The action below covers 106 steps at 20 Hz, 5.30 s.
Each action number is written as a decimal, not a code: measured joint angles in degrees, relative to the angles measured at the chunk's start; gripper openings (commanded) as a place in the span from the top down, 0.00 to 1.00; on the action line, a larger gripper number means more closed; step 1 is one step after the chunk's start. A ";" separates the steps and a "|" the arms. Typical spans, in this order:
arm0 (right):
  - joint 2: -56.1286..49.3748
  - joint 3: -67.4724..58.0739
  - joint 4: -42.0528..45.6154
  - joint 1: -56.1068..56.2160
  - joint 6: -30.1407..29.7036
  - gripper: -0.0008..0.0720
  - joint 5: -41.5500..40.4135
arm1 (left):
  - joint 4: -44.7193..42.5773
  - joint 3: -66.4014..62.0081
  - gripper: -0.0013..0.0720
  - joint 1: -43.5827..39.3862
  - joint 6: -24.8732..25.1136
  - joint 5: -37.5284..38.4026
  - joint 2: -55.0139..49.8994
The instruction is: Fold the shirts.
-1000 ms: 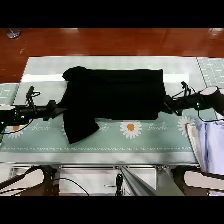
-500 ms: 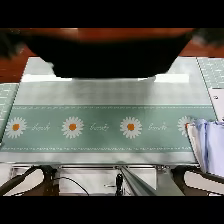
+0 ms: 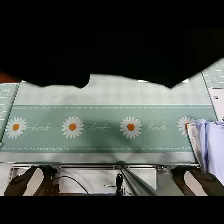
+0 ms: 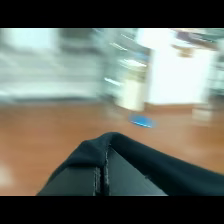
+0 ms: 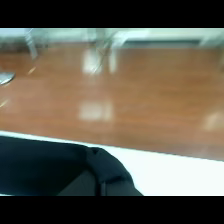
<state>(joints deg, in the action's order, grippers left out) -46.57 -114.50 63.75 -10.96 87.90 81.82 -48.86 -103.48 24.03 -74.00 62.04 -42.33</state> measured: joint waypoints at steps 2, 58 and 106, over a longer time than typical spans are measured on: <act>4.94 0.66 2.54 0.00 0.55 0.96 1.27 | -8.28 -0.70 0.95 -0.31 -1.77 0.55 5.49; -47.25 30.60 2.10 -1.66 -2.14 0.14 1.20 | -6.93 24.28 0.02 -6.97 -5.14 16.48 -52.89; -15.85 86.18 -8.79 -6.91 -2.91 0.14 -16.90 | 6.88 78.27 0.95 -0.83 10.12 3.54 -22.82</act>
<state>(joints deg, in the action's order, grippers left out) -62.41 -28.32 54.96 -17.87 84.99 64.93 -41.98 -25.21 23.20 -63.88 65.58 -65.14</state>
